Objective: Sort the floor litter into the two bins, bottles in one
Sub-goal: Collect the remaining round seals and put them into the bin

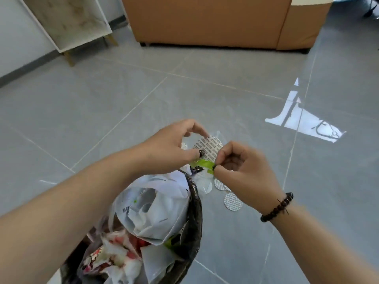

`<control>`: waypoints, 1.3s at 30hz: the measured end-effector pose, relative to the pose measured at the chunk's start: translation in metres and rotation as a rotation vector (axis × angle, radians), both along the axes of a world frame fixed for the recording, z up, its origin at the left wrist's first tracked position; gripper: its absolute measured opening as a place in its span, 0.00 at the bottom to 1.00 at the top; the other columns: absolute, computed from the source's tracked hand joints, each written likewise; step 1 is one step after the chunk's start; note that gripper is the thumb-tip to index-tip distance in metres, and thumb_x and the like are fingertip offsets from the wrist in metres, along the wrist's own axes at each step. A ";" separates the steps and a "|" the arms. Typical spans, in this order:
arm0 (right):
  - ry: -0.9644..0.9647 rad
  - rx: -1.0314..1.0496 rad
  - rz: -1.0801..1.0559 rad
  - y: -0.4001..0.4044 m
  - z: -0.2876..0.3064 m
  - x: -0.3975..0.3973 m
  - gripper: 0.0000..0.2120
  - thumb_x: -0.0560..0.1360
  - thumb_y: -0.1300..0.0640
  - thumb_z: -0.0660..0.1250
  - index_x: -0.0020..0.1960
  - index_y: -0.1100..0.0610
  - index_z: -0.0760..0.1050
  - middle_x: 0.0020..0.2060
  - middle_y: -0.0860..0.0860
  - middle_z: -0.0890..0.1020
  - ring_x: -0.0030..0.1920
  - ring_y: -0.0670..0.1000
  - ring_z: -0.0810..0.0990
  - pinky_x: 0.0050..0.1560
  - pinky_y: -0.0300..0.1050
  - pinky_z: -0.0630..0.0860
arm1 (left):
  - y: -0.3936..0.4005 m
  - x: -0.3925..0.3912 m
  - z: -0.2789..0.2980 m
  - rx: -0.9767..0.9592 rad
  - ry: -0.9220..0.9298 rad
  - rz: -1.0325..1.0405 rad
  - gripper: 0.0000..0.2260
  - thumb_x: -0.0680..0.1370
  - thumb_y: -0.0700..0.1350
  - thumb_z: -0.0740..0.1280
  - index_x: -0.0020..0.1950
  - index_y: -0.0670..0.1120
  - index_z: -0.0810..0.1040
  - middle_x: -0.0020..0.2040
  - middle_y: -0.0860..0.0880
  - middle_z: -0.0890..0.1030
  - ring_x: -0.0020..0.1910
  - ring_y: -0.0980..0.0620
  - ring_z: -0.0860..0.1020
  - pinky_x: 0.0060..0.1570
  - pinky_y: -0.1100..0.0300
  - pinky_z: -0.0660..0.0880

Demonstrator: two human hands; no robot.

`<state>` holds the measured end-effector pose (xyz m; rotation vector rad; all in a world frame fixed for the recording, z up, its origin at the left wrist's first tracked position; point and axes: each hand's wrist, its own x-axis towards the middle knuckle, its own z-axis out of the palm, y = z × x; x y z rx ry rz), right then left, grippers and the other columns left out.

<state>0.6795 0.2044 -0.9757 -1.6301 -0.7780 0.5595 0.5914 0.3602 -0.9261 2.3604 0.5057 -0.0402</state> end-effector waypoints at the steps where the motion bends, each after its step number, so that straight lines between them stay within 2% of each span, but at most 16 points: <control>1: -0.036 0.001 0.021 0.001 0.005 -0.008 0.11 0.64 0.71 0.68 0.33 0.55 0.75 0.29 0.47 0.78 0.31 0.48 0.77 0.36 0.43 0.76 | 0.004 -0.010 0.003 -0.131 -0.024 0.016 0.18 0.74 0.39 0.70 0.60 0.56 0.74 0.57 0.54 0.79 0.59 0.53 0.77 0.59 0.49 0.75; 5: -0.090 0.050 0.093 0.002 0.019 -0.030 0.06 0.62 0.64 0.67 0.36 0.54 0.76 0.35 0.49 0.81 0.37 0.51 0.81 0.41 0.41 0.78 | 0.012 -0.056 0.015 -0.273 -0.079 0.031 0.11 0.75 0.39 0.72 0.53 0.52 0.78 0.47 0.47 0.85 0.48 0.38 0.81 0.53 0.40 0.77; 6: -0.092 0.061 0.104 0.003 0.022 -0.035 0.06 0.62 0.63 0.67 0.36 0.53 0.76 0.36 0.49 0.81 0.39 0.53 0.81 0.42 0.42 0.79 | 0.018 -0.071 0.016 -0.250 -0.095 0.055 0.09 0.75 0.40 0.72 0.51 0.52 0.79 0.46 0.49 0.85 0.47 0.39 0.81 0.50 0.42 0.78; 9: -0.056 0.044 0.129 -0.002 0.033 -0.055 0.05 0.62 0.58 0.69 0.36 0.50 0.76 0.37 0.50 0.82 0.40 0.55 0.82 0.43 0.45 0.80 | 0.030 -0.116 0.018 -0.112 -0.038 0.065 0.09 0.76 0.43 0.72 0.50 0.56 0.78 0.44 0.58 0.84 0.37 0.58 0.80 0.39 0.63 0.73; 10: -0.034 0.004 0.145 -0.003 0.037 -0.064 0.05 0.62 0.57 0.69 0.36 0.49 0.76 0.37 0.51 0.82 0.38 0.55 0.82 0.41 0.47 0.80 | 0.029 -0.126 0.019 -0.070 0.010 0.068 0.09 0.76 0.45 0.71 0.51 0.58 0.78 0.43 0.59 0.84 0.36 0.61 0.78 0.37 0.65 0.72; 12: -0.084 -0.144 0.230 0.001 0.037 -0.084 0.05 0.61 0.53 0.69 0.37 0.47 0.77 0.37 0.49 0.83 0.33 0.53 0.82 0.37 0.49 0.80 | 0.030 -0.139 0.011 0.033 0.079 0.095 0.10 0.75 0.48 0.71 0.53 0.61 0.77 0.43 0.58 0.82 0.39 0.61 0.77 0.42 0.60 0.75; 15: -0.177 -0.319 0.357 0.013 0.024 -0.118 0.09 0.64 0.56 0.74 0.40 0.43 0.78 0.37 0.41 0.84 0.26 0.47 0.80 0.33 0.39 0.77 | 0.037 -0.150 -0.009 0.209 0.129 0.102 0.16 0.74 0.50 0.70 0.60 0.61 0.76 0.47 0.58 0.78 0.49 0.59 0.75 0.53 0.55 0.75; 18: -0.236 -0.308 0.431 0.016 0.017 -0.136 0.09 0.67 0.56 0.74 0.42 0.43 0.80 0.39 0.38 0.84 0.27 0.45 0.81 0.30 0.37 0.78 | 0.046 -0.165 -0.023 0.187 -0.058 0.189 0.15 0.72 0.48 0.73 0.59 0.55 0.79 0.48 0.59 0.79 0.48 0.61 0.76 0.53 0.66 0.73; 21: -0.216 -0.235 0.135 0.002 0.019 -0.129 0.05 0.67 0.52 0.74 0.41 0.44 0.82 0.34 0.44 0.84 0.26 0.46 0.79 0.28 0.36 0.77 | 0.053 -0.186 -0.029 0.160 -0.276 0.369 0.15 0.71 0.45 0.74 0.56 0.55 0.80 0.52 0.60 0.79 0.52 0.66 0.75 0.52 0.77 0.68; 24: -0.146 -0.342 -0.259 -0.013 0.017 -0.111 0.11 0.70 0.54 0.75 0.46 0.39 0.78 0.34 0.44 0.81 0.30 0.46 0.77 0.28 0.36 0.75 | 0.066 -0.199 -0.034 0.154 -0.235 0.537 0.21 0.72 0.48 0.72 0.64 0.60 0.73 0.60 0.63 0.70 0.60 0.65 0.70 0.58 0.70 0.65; 27: 0.107 -0.600 -0.191 -0.012 0.006 -0.116 0.26 0.58 0.30 0.73 0.53 0.37 0.75 0.41 0.42 0.82 0.37 0.47 0.82 0.35 0.47 0.80 | 0.075 -0.195 -0.045 0.021 -0.003 0.609 0.26 0.75 0.57 0.65 0.72 0.62 0.63 0.65 0.59 0.66 0.65 0.55 0.69 0.56 0.61 0.64; 28: 0.247 -0.619 -0.144 -0.004 0.004 -0.122 0.22 0.62 0.31 0.71 0.53 0.39 0.76 0.43 0.44 0.83 0.40 0.49 0.84 0.39 0.51 0.80 | 0.075 -0.193 -0.051 -0.044 0.042 0.621 0.26 0.76 0.59 0.63 0.73 0.62 0.61 0.65 0.58 0.67 0.63 0.54 0.70 0.55 0.60 0.64; 30: 0.409 -0.605 -0.069 0.007 0.000 -0.130 0.07 0.77 0.48 0.63 0.51 0.44 0.79 0.46 0.49 0.84 0.45 0.53 0.84 0.42 0.53 0.81 | 0.073 -0.191 -0.061 -0.121 0.069 0.631 0.23 0.78 0.60 0.61 0.73 0.61 0.62 0.58 0.60 0.69 0.55 0.54 0.71 0.51 0.59 0.66; 33: 0.508 -0.563 -0.013 0.021 -0.003 -0.134 0.12 0.80 0.57 0.58 0.54 0.48 0.79 0.48 0.51 0.85 0.46 0.53 0.85 0.41 0.52 0.81 | 0.082 -0.197 -0.065 -0.122 0.046 0.661 0.19 0.78 0.60 0.60 0.69 0.60 0.66 0.51 0.61 0.72 0.50 0.54 0.71 0.45 0.58 0.67; 35: 0.572 -0.540 -0.030 0.040 -0.004 -0.142 0.12 0.80 0.59 0.59 0.54 0.51 0.80 0.48 0.53 0.85 0.45 0.56 0.85 0.39 0.51 0.81 | 0.101 -0.205 -0.068 -0.143 0.049 0.715 0.21 0.78 0.62 0.59 0.69 0.58 0.67 0.58 0.56 0.74 0.53 0.53 0.71 0.46 0.58 0.67; 39: 0.592 -0.578 -0.051 0.094 -0.013 -0.157 0.09 0.79 0.59 0.60 0.55 0.58 0.77 0.51 0.60 0.81 0.48 0.62 0.83 0.36 0.50 0.81 | 0.139 -0.218 -0.062 -0.081 0.042 0.857 0.30 0.77 0.64 0.59 0.74 0.52 0.62 0.74 0.47 0.65 0.70 0.45 0.66 0.63 0.48 0.66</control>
